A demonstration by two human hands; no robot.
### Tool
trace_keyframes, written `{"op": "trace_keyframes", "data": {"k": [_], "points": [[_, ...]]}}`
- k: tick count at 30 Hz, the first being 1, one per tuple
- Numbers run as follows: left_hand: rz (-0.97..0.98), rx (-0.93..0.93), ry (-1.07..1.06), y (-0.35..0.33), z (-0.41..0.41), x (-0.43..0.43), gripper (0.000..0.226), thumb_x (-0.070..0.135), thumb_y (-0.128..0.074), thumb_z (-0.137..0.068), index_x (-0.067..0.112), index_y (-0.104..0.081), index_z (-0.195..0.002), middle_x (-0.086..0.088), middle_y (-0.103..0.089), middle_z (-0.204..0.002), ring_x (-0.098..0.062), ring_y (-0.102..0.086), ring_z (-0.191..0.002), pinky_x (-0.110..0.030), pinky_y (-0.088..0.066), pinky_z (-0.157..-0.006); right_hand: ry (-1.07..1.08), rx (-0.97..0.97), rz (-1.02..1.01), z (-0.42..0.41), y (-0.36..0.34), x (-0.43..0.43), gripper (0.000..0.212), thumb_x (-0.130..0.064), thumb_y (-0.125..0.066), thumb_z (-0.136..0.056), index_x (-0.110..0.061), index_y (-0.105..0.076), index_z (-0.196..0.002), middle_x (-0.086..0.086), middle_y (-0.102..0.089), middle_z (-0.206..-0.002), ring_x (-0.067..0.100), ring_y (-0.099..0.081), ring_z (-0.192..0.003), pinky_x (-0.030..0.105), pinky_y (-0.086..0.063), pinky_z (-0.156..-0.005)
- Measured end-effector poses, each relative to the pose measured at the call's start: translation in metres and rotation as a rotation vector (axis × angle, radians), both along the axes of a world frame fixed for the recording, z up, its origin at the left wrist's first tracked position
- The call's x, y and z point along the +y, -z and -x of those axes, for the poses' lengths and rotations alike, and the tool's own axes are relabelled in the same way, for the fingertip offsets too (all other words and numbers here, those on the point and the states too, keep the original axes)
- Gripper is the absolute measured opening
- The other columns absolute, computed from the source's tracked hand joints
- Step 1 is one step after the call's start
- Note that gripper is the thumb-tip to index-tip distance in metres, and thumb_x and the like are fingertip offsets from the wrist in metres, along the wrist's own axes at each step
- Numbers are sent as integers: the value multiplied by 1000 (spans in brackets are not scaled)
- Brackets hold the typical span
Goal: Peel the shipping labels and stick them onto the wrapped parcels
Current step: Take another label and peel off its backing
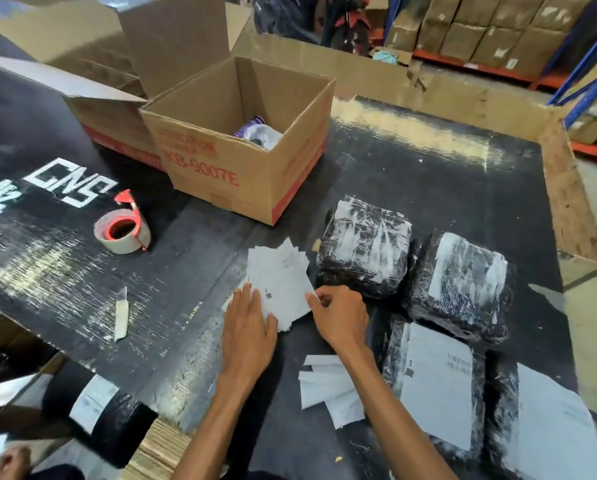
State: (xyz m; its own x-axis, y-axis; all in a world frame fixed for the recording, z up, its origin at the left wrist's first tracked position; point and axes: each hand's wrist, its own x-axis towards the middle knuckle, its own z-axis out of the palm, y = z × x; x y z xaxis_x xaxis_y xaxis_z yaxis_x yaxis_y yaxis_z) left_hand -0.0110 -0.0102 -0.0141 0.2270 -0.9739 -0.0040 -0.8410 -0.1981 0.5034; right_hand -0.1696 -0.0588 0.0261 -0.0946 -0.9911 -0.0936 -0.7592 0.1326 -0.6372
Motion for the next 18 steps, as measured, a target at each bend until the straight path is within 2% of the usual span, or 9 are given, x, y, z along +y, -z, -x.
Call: {"op": "trace_keyframes", "data": {"k": [2, 4, 6, 7, 9, 10, 13, 15, 18], "points": [[57, 81, -7, -6, 2, 0, 54, 32, -35, -106, 5, -39, -153, -13, -29, -165, -26, -13, -157, -35, 0, -128, -34, -157, 30, 6, -7, 7, 23, -40, -69, -92, -23, -79, -80, -5, -71, -66, 11, -62, -62, 27, -48, -58], [115, 293, -51, -22, 6, 0, 57, 42, -28, -105, 11, -48, -149, -6, -39, -161, -19, -18, -157, -29, -1, -127, -57, -363, 57, 12, -20, 15, 22, -36, -72, -92, -23, -78, -77, -5, -65, -57, 7, -51, -51, 26, -43, -56], [123, 663, -151, -51, 13, 2, 49, 46, -39, -104, 20, -59, -139, 1, -57, -148, -15, -42, -146, -32, -26, -123, -75, -517, 62, 20, -41, 25, 23, -34, -72, -93, -20, -77, -76, -4, -55, -50, 9, -48, -49, 25, -41, -56], [107, 881, -203, -68, 17, 1, 37, 40, -50, -103, 24, -64, -133, 4, -65, -136, -14, -55, -133, -31, -41, -112, -77, -579, 61, 24, -52, 30, 22, -32, -72, -93, -18, -76, -76, -6, -54, -50, 9, -48, -50, 22, -41, -56], [55, 1207, -233, -98, 25, -1, 30, 26, -64, -97, 25, -65, -127, 3, -74, -115, -16, -67, -112, -30, -49, -93, -76, -670, 61, 32, -74, 38, 20, -29, -71, -94, -17, -77, -79, -8, -55, -52, 9, -48, -51, 17, -41, -57], [43, 1298, -213, -108, 28, -3, 34, 22, -68, -94, 24, -64, -127, -1, -76, -113, -19, -69, -109, -33, -50, -91, -77, -704, 56, 36, -84, 42, 19, -28, -71, -94, -17, -77, -79, -10, -55, -52, 8, -47, -52, 15, -40, -57], [125, 1394, -167, -133, 41, -12, 44, 6, -74, -87, 18, -59, -127, -13, -75, -117, -28, -72, -108, -42, -56, -88, -63, -791, 57, 50, -107, 51, 16, -24, -69, -94, -17, -75, -82, -14, -61, -54, 4, -47, -51, 11, -40, -55], [200, 1392, -132, -148, 50, -17, 45, -2, -72, -87, 14, -58, -127, -11, -75, -115, -29, -73, -105, -41, -60, -86, -15, -859, 79, 60, -117, 56, 12, -27, -69, -92, -18, -77, -92, -7, -72, -67, 7, -50, -53, 14, -43, -57], [258, 1387, -44, -167, 59, -24, 46, -7, -69, -88, 7, -55, -130, -5, -77, -111, -24, -74, -104, -38, -61, -88, 39, -932, 111, 79, -126, 65, 23, -35, -68, -89, -16, -76, -100, 4, -76, -82, 14, -51, -57, 20, -44, -58]]}}
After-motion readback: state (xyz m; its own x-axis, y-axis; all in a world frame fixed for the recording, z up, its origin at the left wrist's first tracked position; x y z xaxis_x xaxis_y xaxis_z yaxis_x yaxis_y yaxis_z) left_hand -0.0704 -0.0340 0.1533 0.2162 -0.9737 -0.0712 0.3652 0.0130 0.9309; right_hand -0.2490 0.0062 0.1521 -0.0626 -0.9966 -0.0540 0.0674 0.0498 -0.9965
